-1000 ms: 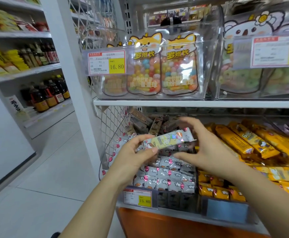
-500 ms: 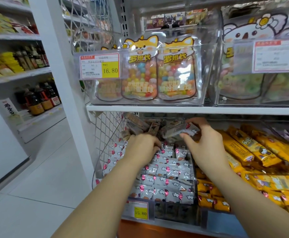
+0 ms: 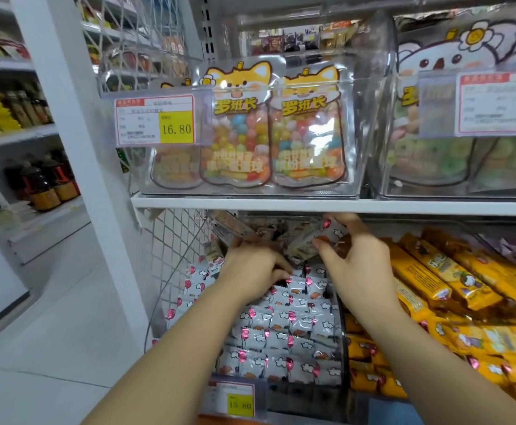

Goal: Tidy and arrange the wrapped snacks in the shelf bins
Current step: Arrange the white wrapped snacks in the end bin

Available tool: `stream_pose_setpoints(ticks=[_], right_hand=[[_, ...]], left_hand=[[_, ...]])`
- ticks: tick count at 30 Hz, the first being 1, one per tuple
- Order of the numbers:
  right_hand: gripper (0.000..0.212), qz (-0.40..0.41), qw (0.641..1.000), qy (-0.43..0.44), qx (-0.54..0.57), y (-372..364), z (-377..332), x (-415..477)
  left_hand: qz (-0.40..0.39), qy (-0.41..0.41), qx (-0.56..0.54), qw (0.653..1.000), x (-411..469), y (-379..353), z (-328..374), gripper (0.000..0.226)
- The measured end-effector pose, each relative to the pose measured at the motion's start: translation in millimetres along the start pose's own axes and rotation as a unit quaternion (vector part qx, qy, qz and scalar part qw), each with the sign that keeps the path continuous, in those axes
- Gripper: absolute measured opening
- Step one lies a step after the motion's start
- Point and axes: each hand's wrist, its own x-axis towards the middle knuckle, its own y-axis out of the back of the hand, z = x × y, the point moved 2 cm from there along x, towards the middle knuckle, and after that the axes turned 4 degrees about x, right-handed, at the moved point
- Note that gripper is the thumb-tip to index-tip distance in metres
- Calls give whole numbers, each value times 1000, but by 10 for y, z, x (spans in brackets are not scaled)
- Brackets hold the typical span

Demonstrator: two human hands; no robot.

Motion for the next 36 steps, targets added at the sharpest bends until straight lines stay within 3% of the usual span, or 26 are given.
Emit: stream_pose_setpoints(ticks=[9, 12, 16, 18, 26, 32, 34, 36], right_hand=[[35, -48, 998, 6, -35, -144, -45, -8], [19, -79, 995, -5, -60, -187, -29, 27], [24, -141, 984, 8, -110, -236, -18, 69], [41, -162, 981, 16, -109, -227, -24, 103], [40, -279, 937, 73, -198, -372, -44, 112], [43, -374, 871, 111, -299, -526, 72, 92], [46, -384, 876, 97, -273, -502, 103, 113], [45, -366, 905, 63, -209, -415, 105, 125]], left_hand=[[-3, 18, 98, 995, -52, -53, -241, 30], [9, 19, 92, 996, -58, -34, -257, 20], [-1, 6, 114, 993, -89, -11, -295, 18], [-3, 6, 118, 993, -98, -23, -304, 18], [26, -6, 93, 995, -175, -4, -276, 17], [24, 3, 59, 998, -206, -23, -273, 18], [36, 6, 39, 999, -221, 2, -258, 20], [64, -8, 1, 998, -243, 50, -214, 24]])
